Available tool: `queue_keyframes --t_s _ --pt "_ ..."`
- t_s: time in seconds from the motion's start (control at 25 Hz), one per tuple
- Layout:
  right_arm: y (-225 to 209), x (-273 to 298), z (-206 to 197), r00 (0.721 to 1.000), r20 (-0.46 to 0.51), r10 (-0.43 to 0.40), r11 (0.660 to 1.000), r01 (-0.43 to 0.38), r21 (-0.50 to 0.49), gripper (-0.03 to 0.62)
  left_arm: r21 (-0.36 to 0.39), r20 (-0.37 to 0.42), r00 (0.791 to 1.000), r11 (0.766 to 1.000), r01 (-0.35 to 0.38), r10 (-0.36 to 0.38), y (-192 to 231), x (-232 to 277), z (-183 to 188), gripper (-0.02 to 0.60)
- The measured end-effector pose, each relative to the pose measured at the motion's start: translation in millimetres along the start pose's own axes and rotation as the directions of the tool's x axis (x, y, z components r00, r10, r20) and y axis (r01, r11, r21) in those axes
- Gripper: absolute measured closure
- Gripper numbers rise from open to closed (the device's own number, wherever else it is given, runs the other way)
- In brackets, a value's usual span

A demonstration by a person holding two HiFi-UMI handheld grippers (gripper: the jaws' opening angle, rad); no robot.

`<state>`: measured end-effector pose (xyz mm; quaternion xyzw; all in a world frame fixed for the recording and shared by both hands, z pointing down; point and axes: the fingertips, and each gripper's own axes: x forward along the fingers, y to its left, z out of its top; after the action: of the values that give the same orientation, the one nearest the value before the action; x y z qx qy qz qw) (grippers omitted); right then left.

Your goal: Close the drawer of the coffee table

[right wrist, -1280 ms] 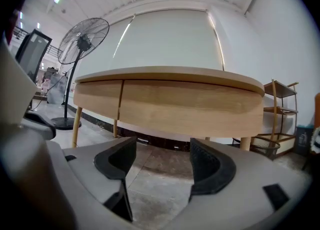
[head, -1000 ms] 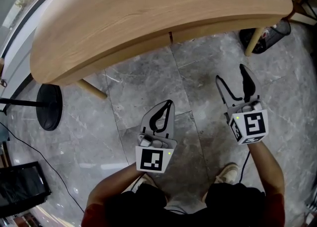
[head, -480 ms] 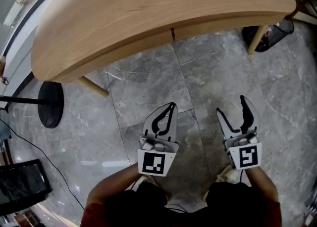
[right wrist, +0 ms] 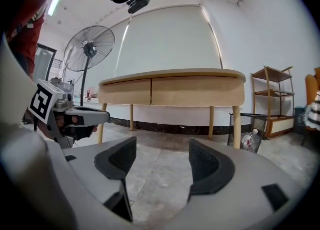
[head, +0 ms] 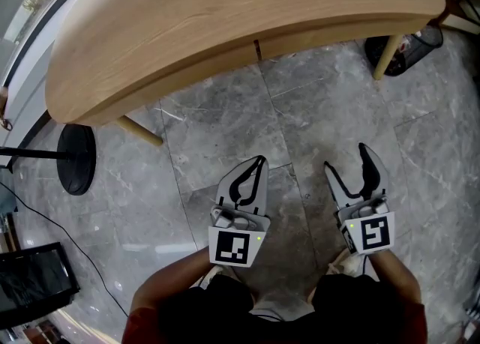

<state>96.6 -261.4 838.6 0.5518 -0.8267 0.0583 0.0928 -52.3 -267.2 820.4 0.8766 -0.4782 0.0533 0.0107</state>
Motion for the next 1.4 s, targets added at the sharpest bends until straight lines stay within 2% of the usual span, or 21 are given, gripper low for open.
queue_keyframes --t_s 0.2,0.32,0.72,1.0,1.12,1.2,1.28,1.32,1.4 --pt "1.5 -0.3 -2.4 1.000 -0.007 0.006 1.000 -0.006 -0.012 0.301 0.005 0.001 1.000 1.000 0.003 -0.003 -0.8 0.2 -0.8 0.574" --pt "3.2 -1.0 -3.7 1.000 -0.012 0.028 0.999 -0.028 -0.026 0.405 0.002 0.002 1.000 1.000 0.002 -0.002 -1.3 0.5 -1.3 0.574" --pt "5.2 -2.8 -8.2 0.998 -0.021 0.054 0.998 -0.054 -0.043 0.595 0.002 -0.006 1.000 1.000 -0.004 0.004 -2.5 0.1 -4.8 0.574" --pt "-3.7 0.5 -14.8 0.999 -0.036 0.029 0.999 -0.030 -0.025 0.595 0.009 -0.009 1.000 1.000 0.003 -0.003 -1.1 1.7 -9.2 0.574" --pt "-8.6 -0.1 -12.3 0.998 -0.047 0.035 0.998 -0.037 -0.044 0.595 0.038 -0.023 0.998 0.997 0.066 -0.065 -3.2 0.2 -12.1 0.574" --pt "-11.8 -2.3 -6.4 0.996 -0.075 0.048 0.998 -0.052 -0.045 0.595 0.032 -0.024 0.996 0.996 0.087 -0.086 6.2 0.2 -3.0 0.574" --pt "-16.1 -6.4 6.6 0.994 -0.098 0.054 0.998 -0.056 -0.010 0.595 0.017 -0.004 0.998 0.998 0.056 -0.056 21.4 -0.5 18.4 0.574" --pt "-17.7 -10.1 15.6 0.993 -0.109 0.051 0.999 -0.050 0.014 0.595 0.040 -0.008 0.999 0.998 0.050 -0.049 25.6 -3.2 29.1 0.574" --pt "-18.7 -20.0 38.4 0.990 -0.139 0.036 0.998 -0.028 0.053 0.595 0.153 -0.090 0.993 0.984 0.087 -0.073 27.5 -13.7 45.3 0.574"
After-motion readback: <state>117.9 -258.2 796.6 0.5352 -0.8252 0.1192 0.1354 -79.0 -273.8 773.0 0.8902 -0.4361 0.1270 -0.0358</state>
